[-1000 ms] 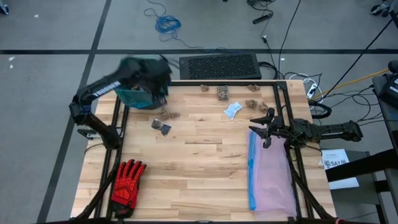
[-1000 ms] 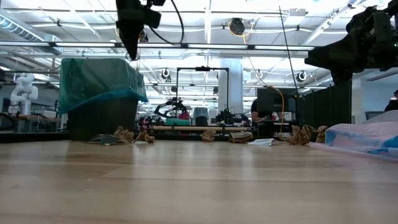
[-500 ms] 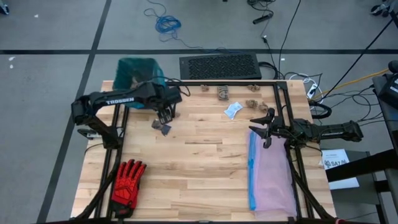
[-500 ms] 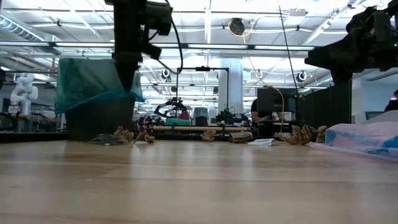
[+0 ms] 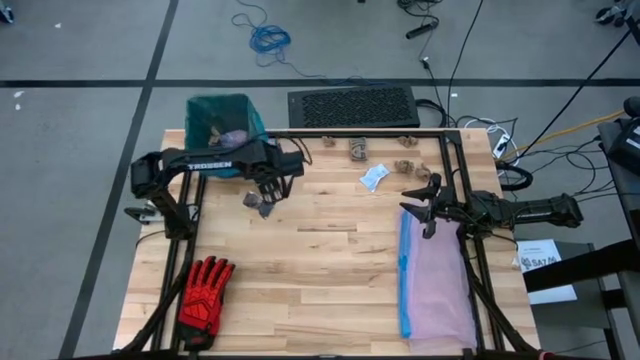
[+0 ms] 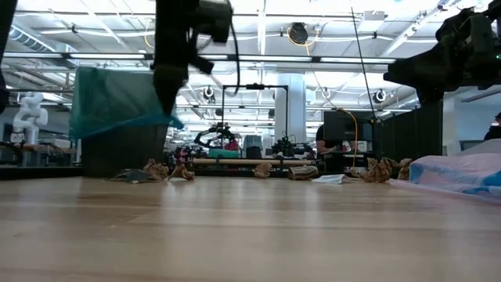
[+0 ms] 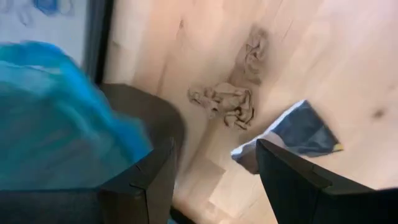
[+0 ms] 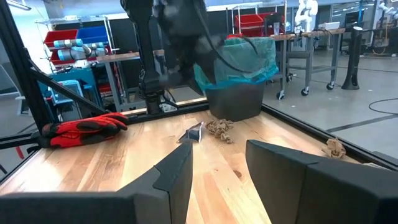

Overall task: Place trash/remove bag and relplace
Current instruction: Put the brown napkin in the trash bin

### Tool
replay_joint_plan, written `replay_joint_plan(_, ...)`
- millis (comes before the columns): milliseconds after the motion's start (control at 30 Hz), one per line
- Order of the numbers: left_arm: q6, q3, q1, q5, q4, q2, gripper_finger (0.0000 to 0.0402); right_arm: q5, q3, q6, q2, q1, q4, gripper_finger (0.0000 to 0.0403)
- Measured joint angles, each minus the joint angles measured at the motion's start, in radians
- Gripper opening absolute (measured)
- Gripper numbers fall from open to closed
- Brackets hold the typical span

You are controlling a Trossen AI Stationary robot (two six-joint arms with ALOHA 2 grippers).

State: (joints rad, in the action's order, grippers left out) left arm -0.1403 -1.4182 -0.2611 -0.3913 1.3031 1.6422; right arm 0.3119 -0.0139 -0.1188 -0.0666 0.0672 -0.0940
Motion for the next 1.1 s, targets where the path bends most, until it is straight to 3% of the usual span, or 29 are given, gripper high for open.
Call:
replay_joint_plan(267, -0.013, -0.128, 0.057, -0.007, -0.021, -0.004, 0.0214, 0.0, 0.0, 0.003, 0.0, 0.0, 0.0, 0.0144)
replay_joint_plan(467, -0.046, -0.095, 0.085, 0.11, -0.043, 0.025, 0.0214, 0.0, 0.0, 0.002, 0.0, 0.0, 0.001, 0.0144)
replay_joint_plan(633, -0.063, -0.038, 0.086, 0.128, -0.044, 0.136, 0.0214, 0.0, 0.0, -0.001, -0.001, 0.0, 0.001, 0.0144)
replay_joint_plan(833, -0.063, -0.029, 0.085, -0.01, -0.028, 0.273, 0.0214, 0.0, 0.0, 0.0, -0.001, 0.0, 0.001, 0.0144)
replay_joint_plan(1100, -0.064, -0.029, 0.013, -0.11, -0.011, 0.329, 0.0214, 0.0, 0.0, 0.0, -0.001, 0.0, 0.011, 0.0144)
